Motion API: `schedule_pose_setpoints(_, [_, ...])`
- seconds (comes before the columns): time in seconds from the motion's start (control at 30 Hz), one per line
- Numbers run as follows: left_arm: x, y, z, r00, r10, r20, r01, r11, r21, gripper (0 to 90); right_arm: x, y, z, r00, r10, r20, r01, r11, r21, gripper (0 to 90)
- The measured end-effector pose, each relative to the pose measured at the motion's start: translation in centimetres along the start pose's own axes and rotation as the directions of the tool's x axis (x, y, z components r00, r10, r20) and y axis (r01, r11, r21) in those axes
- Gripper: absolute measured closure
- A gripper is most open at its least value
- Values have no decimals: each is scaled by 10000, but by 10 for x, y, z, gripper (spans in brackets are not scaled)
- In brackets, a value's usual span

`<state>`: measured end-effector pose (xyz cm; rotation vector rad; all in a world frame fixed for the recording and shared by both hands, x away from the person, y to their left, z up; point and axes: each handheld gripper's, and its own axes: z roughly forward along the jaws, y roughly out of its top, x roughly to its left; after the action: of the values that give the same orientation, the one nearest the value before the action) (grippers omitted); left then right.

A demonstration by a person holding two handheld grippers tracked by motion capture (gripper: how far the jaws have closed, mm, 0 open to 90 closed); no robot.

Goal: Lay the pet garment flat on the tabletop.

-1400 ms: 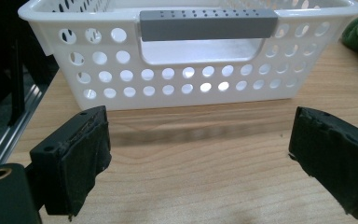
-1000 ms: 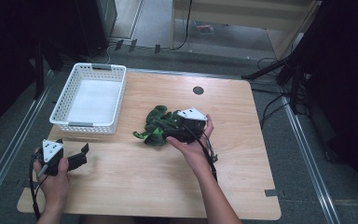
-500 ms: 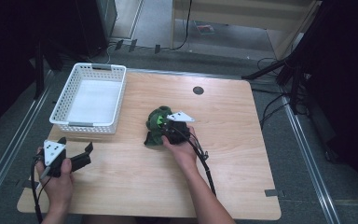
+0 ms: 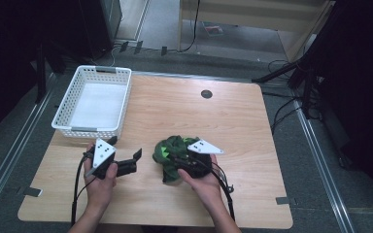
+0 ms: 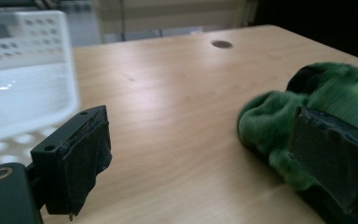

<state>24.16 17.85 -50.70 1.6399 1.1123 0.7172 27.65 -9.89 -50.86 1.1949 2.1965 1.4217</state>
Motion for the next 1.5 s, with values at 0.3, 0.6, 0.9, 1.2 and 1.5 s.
schedule_pose_setpoints(0.3, [12,-10,-8,9988,-478,86,477,9988,60,61,3,35,-18,9987,180,476,-142,9968,-790,360])
schedule_pose_setpoints(0.6, [13,-13,-10,9967,-687,440,681,9976,148,61,28,32,23,9972,-559,498,505,9932,1045,432])
schedule_pose_setpoints(0.9, [-1,-13,1,9939,-698,849,648,9961,606,147,-9,-17,-29,9973,53,735,-100,9979,633,551])
schedule_pose_setpoints(1.2, [-60,-13,48,9355,-910,3413,149,9756,2192,182,-32,-49,-56,9956,276,898,-370,9937,1053,712])
schedule_pose_setpoints(1.5, [-85,-22,69,9107,-542,4096,-921,9398,3291,504,-56,-49,-92,9671,1628,1956,-1639,9864,-106,457])
